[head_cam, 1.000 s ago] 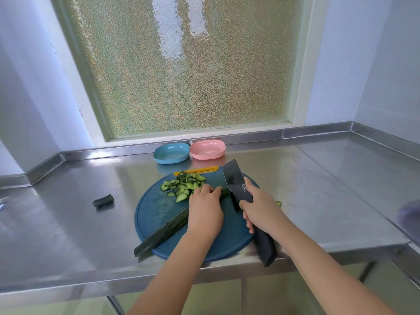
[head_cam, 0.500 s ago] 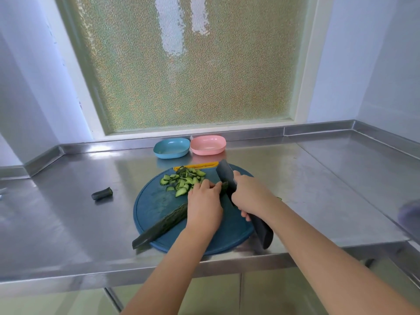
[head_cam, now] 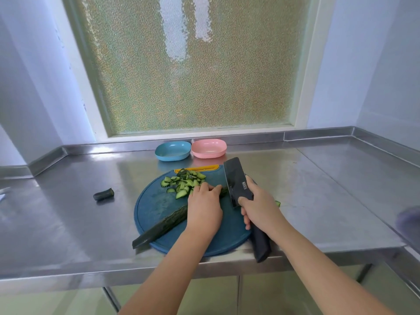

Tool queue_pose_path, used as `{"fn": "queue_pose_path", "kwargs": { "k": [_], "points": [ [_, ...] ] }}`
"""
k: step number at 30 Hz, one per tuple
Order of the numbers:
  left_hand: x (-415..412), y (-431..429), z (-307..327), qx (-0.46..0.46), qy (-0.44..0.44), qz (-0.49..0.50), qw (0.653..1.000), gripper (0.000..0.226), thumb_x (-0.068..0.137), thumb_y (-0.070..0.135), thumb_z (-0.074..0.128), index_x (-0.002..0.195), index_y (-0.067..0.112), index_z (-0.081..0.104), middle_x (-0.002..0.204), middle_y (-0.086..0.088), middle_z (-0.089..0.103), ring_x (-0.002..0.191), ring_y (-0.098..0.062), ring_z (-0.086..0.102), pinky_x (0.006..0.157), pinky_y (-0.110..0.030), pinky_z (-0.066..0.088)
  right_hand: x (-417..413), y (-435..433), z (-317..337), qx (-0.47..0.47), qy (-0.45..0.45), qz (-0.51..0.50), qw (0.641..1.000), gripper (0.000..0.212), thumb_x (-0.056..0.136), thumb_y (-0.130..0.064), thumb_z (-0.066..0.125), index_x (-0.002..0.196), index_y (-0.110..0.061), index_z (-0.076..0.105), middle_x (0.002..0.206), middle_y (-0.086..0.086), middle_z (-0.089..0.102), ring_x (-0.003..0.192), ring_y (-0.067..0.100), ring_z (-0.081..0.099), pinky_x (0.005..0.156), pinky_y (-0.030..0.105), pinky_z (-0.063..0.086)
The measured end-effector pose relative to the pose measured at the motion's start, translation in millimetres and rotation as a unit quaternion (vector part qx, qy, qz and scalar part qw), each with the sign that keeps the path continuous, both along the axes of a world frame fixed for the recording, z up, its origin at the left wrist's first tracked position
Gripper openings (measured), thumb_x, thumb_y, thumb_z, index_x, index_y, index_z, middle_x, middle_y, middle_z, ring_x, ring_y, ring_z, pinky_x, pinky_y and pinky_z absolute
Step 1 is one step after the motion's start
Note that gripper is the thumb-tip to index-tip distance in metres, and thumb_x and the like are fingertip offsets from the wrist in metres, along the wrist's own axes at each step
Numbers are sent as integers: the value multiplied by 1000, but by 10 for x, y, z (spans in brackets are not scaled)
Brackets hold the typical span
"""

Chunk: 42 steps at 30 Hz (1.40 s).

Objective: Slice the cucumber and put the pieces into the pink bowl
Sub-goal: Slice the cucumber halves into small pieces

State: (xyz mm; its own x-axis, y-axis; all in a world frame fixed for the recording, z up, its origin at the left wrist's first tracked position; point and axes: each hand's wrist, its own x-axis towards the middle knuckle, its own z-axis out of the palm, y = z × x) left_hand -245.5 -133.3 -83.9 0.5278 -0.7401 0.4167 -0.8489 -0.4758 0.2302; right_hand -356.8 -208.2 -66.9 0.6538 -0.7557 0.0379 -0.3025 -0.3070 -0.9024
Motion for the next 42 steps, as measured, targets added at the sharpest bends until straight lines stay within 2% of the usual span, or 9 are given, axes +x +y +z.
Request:
{"fn": "queue_pose_path", "kwargs": {
  "k": [3,10,15,25,34,37,42],
  "points": [
    [-3,2,0,-3,1,0,1000,46,89,5,41,132,19,50,121,-6,53,109,-26,45,92,-32,36,13,-3,-7,-4,9,1,1000,68,95,-6,44,151,-34,20,62,7,55,37,14,48,39,23,43],
    [12,-1,-2,14,-11,2,1000,54,90,7,39,141,24,40,127,-3,50,114,-24,42,96,-31,34,33,-17,-22,-11,26,-3,1000,69,95,-7,44,152,-33,16,61,2,56,38,13,50,40,22,44],
    [29,-3,-5,21,-12,-7,1000,53,90,7,39,141,23,40,126,-3,50,113,-25,42,96,-31,35,44,-25,-11,-17,45,5,999,69,95,-8,43,153,-30,11,60,6,57,41,15,51,43,25,46],
    [53,-9,4,37,-24,-17,999,54,90,8,39,142,23,38,126,-2,48,109,-25,42,92,-30,37,44,-121,3,26,38,28,999,70,92,-4,46,152,-28,20,59,6,52,37,12,46,39,22,42],
    [62,-13,-17,26,-22,-21,999,53,90,8,40,141,22,40,122,-3,50,108,-25,41,93,-31,37,122,-96,136,-40,141,60,987,76,90,-3,42,153,-29,9,68,4,57,39,12,52,41,23,45],
    [42,-7,-18,15,-15,-13,1000,50,89,6,40,136,19,45,120,-4,52,109,-25,42,94,-31,36,107,-38,73,-45,116,35,992,72,93,-5,41,153,-28,9,72,-7,48,38,11,52,41,23,46],
    [28,-17,-20,-3,-2,-7,1000,45,89,5,42,132,18,48,119,-7,54,110,-26,44,95,-32,37,60,-8,-20,-28,54,-15,998,70,96,-7,42,153,-32,12,91,2,52,37,10,50,39,23,44]
  ]
}}
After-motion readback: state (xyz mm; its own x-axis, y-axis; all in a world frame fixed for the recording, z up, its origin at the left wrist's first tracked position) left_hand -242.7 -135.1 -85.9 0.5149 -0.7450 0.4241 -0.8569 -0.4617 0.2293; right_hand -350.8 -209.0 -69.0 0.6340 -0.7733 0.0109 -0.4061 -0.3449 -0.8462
